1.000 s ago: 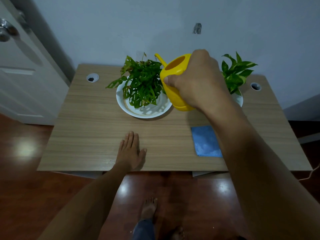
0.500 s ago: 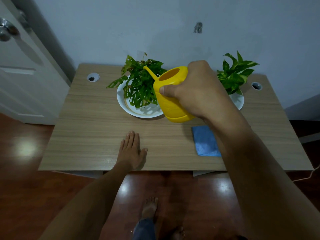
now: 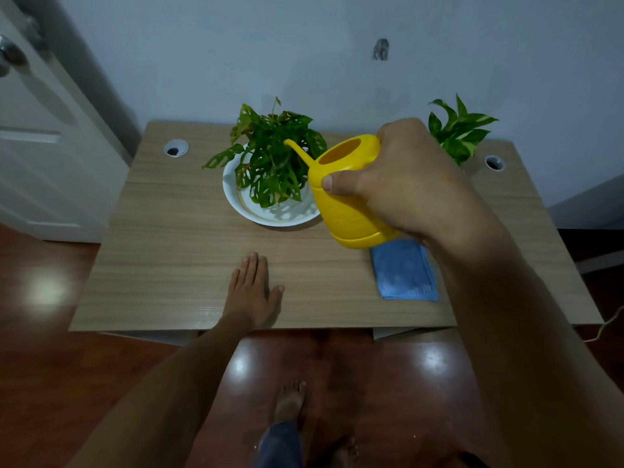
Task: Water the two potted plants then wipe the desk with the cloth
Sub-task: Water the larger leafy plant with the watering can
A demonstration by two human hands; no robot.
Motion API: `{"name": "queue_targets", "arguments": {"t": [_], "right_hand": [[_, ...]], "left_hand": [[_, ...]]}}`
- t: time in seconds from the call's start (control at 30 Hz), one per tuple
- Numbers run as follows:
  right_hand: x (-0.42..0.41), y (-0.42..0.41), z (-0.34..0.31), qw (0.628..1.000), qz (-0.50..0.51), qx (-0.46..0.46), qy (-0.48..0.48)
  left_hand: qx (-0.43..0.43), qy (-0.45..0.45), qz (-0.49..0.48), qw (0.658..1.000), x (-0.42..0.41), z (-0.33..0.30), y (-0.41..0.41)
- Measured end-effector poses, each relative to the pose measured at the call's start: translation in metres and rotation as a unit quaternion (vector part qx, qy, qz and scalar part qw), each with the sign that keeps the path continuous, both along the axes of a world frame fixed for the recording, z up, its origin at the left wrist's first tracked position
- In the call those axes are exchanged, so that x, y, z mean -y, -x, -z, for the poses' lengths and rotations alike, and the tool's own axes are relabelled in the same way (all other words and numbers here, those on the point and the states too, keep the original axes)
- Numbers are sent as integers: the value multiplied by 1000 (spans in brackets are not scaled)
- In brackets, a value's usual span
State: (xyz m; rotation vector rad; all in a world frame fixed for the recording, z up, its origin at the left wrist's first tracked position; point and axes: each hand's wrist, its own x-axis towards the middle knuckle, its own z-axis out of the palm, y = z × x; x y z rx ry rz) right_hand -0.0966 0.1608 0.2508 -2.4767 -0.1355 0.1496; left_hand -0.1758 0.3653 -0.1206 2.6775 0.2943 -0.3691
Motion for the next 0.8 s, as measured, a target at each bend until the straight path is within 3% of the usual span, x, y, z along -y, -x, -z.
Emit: {"name": "queue_targets", "arguments": {"t": [0.43,0.8], "right_hand": [[19,0,17,989,44,60,-125],[47,-9,60,947,71,82,-303]], "left_hand": [[7,-11,6,1000,8,-9,-8],[35,-1,110,993,67,-28,-65]]}}
